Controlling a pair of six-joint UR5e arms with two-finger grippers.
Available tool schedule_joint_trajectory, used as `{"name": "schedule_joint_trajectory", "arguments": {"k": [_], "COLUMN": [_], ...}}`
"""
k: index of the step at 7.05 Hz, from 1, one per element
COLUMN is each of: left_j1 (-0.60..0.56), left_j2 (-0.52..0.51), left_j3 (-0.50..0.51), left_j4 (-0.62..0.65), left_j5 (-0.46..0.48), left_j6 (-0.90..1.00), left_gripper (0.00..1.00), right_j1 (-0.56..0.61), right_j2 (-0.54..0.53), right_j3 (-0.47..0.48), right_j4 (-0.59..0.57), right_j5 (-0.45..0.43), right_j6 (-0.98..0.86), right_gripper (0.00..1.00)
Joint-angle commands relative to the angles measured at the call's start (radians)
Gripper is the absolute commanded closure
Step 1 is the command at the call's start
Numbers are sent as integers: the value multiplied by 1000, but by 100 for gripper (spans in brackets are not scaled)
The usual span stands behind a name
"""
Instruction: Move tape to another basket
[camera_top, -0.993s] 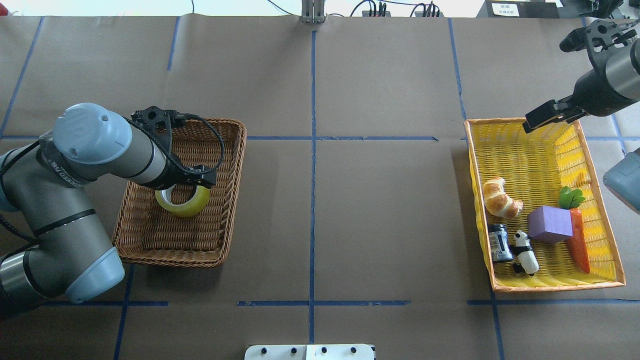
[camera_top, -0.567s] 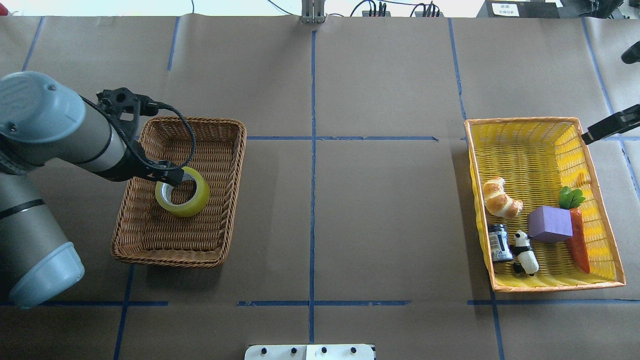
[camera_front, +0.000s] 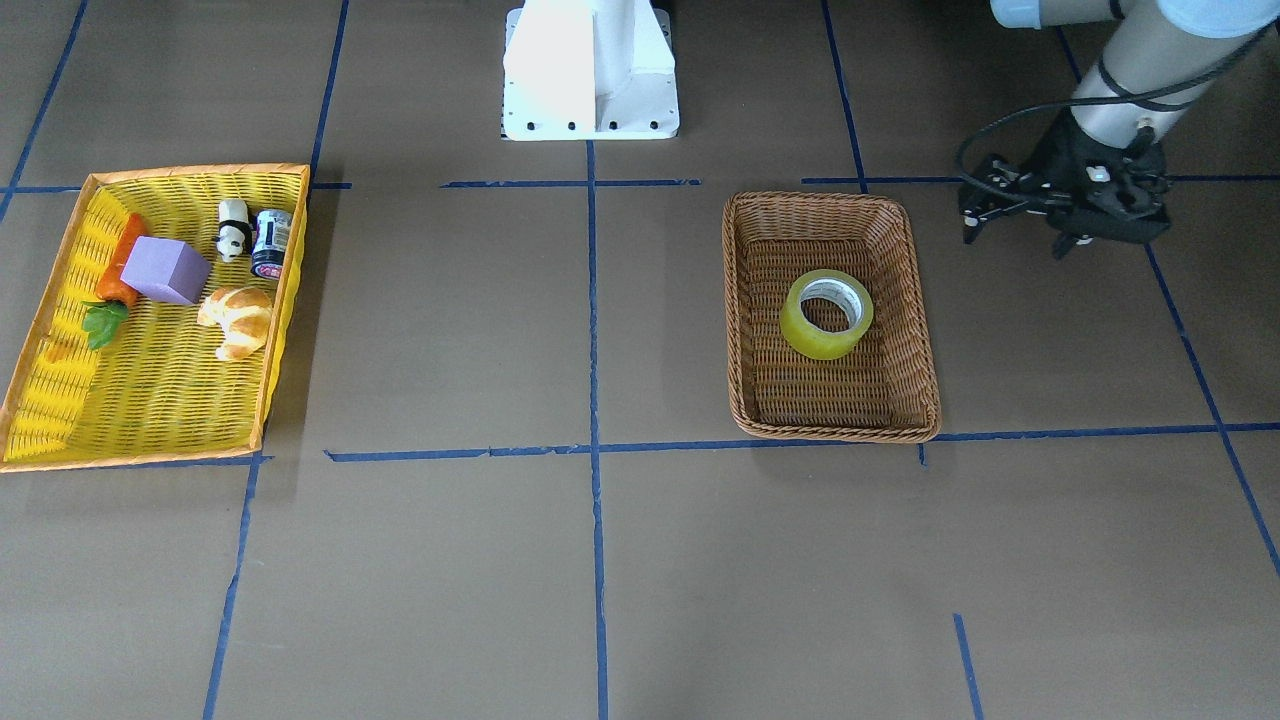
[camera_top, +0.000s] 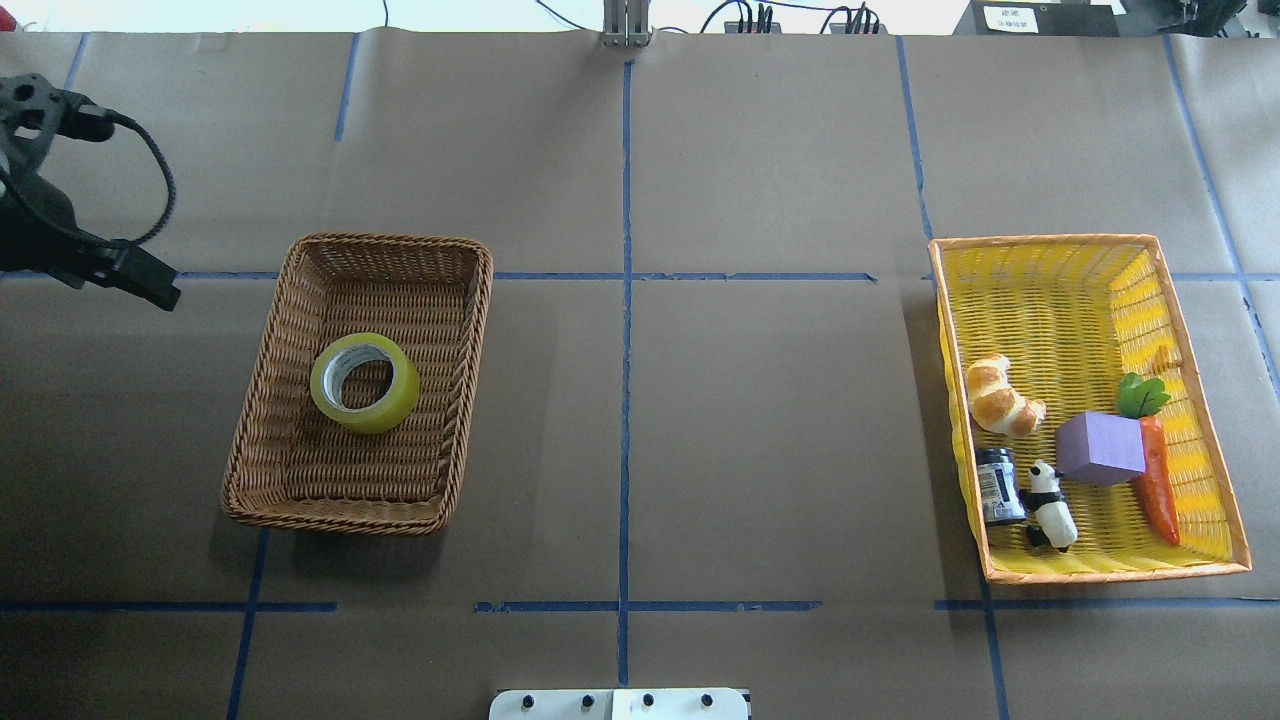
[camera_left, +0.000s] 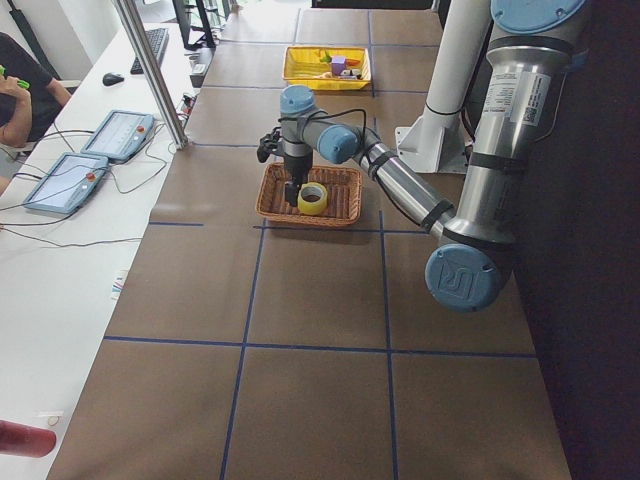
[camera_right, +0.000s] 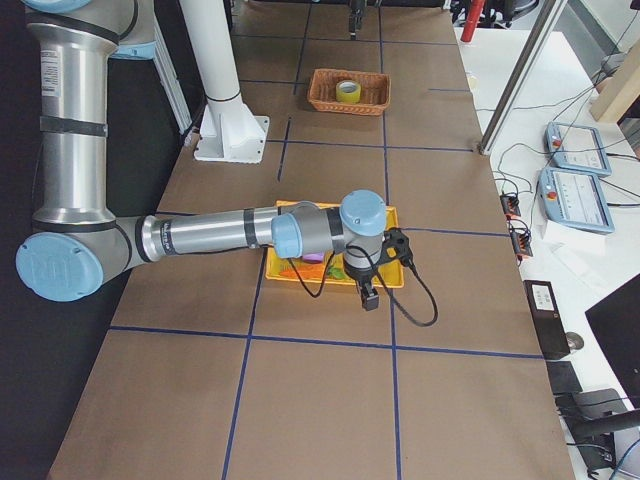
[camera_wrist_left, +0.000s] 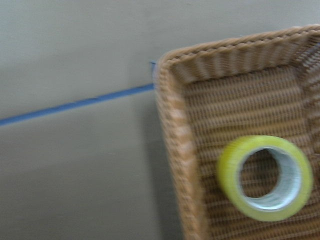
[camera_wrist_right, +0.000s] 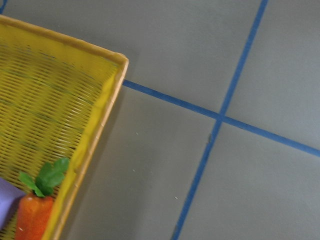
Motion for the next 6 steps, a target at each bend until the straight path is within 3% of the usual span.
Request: {"name": "schedule_joint_trajectory", "arguments": {"k": [1, 3, 6], "left_j1": [-201, -380, -468], "left_j2": [49, 49, 90], "left_j3": [140, 354, 453], "left_j4": [0, -5, -28], "left_j5": [-105, -156, -155], "left_j6": [273, 525, 568], "left_gripper": [0, 0, 0], "right_j1": [81, 80, 65], "right_j2": [-44, -74, -47], "right_j3": [-31, -22, -25], "right_j4": [2, 11, 5], "right_j5": [1, 1, 15], "right_j6": [-44, -35, 233], "right_gripper": [0, 0, 0]}}
